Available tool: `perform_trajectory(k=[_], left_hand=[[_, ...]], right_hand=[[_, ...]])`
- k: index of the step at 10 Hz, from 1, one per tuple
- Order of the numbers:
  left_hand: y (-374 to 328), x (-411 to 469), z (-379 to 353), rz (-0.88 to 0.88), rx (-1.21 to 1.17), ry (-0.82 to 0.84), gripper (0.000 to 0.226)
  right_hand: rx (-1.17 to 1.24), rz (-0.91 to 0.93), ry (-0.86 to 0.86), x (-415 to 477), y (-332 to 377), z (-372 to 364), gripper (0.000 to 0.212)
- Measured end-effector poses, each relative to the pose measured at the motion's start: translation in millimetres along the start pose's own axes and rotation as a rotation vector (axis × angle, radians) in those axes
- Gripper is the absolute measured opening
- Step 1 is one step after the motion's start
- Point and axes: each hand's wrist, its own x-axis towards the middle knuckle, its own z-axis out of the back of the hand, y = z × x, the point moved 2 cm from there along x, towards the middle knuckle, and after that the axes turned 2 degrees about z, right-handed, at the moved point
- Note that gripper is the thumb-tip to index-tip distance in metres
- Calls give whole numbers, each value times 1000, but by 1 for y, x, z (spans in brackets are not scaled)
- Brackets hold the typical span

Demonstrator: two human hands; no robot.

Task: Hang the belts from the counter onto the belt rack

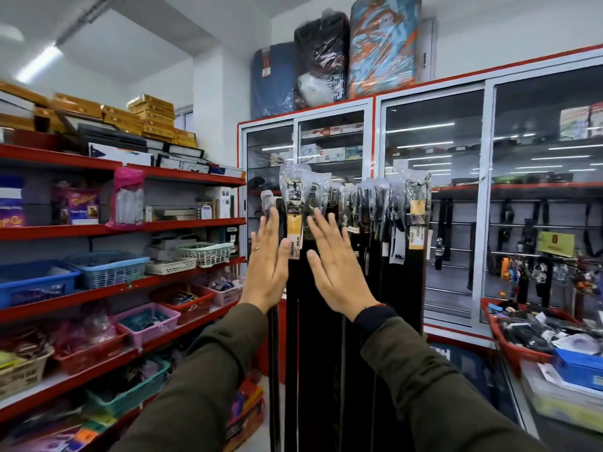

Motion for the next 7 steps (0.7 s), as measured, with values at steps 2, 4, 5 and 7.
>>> perform_trajectory(k=[2, 4, 5, 7], left_hand=[[7, 12, -5, 13, 69, 178, 56], [4, 25, -24, 72, 109, 299, 55], [1, 23, -30, 94, 146, 288, 58], [-27, 7, -42, -89, 270, 8, 64]], right_hand=[[-140, -43, 130, 15, -6, -17, 73], [-246, -117, 229, 14, -30, -17, 78], [-263, -117, 248, 13, -32, -8, 74], [-204, -46, -21, -4, -10, 71, 67]])
